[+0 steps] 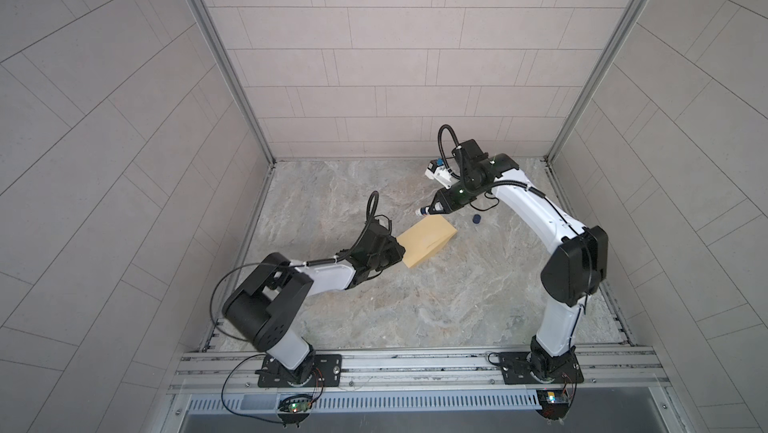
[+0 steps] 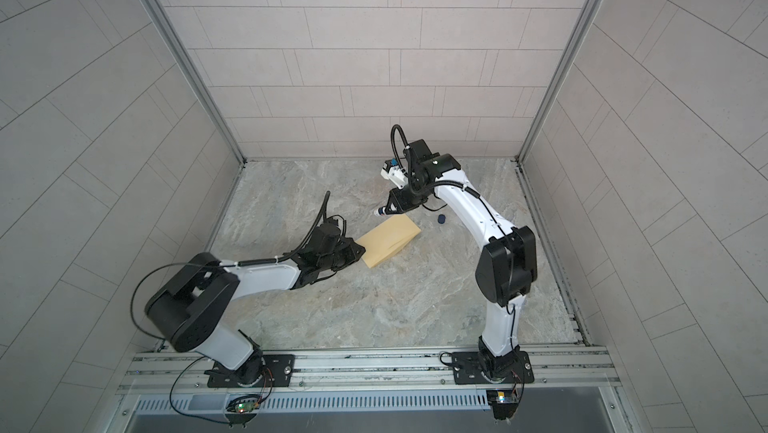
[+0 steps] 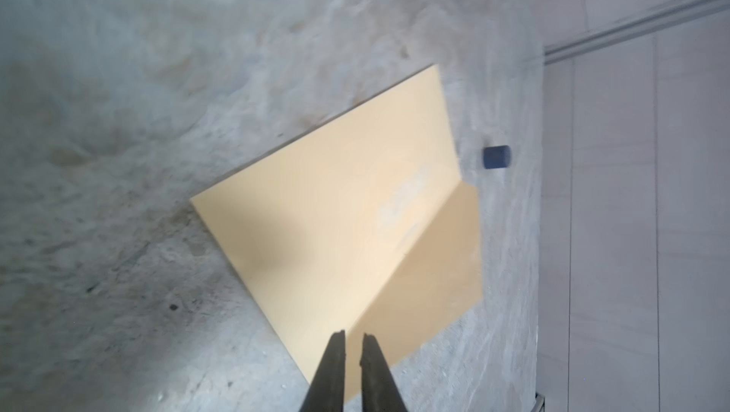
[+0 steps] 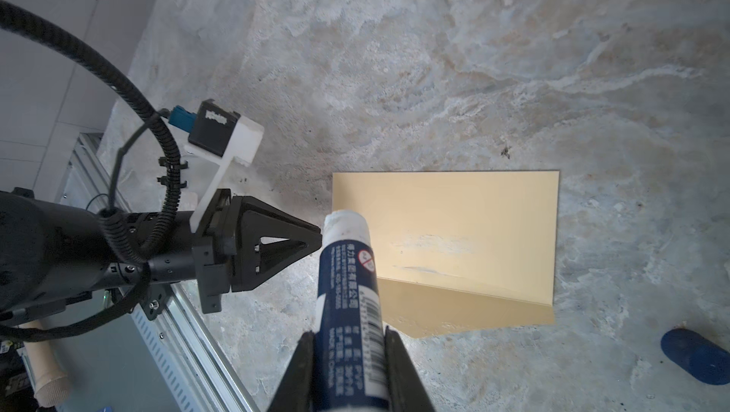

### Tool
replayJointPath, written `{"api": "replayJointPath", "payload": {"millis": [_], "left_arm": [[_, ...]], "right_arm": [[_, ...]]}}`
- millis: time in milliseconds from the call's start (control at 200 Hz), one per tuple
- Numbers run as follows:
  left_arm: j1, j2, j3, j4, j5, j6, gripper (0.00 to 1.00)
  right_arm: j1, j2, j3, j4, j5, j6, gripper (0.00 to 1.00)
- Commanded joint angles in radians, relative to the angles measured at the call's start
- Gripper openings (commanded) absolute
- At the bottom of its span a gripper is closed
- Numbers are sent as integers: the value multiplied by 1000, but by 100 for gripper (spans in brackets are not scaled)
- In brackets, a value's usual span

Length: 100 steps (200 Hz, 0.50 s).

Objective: Place the letter into the envelope and seal it
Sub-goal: 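Lift the glue stick with the right gripper while the left gripper rises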

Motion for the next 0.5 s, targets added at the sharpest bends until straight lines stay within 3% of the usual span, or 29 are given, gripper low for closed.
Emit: {"api": "replayJointPath", "payload": {"millis": [0, 120, 225, 365, 495], "left_arm": [[-2, -170, 51, -96, -74, 76, 31], [-2, -360, 39, -94, -73, 109, 55], [-3, -525, -30, 10, -79, 83, 74], [-2, -658, -108, 175, -103, 18, 81], [-4, -667, -105, 276, -33, -40, 82]], "right_arm": [[-2, -182, -171, 370, -72, 89, 0], [-1, -377, -492, 897, -95, 306, 0], [0, -486, -678, 1224, -56, 457, 0], [30, -563, -816, 1496, 14, 557, 0], [79, -604, -904, 1651, 92, 594, 0]]}}
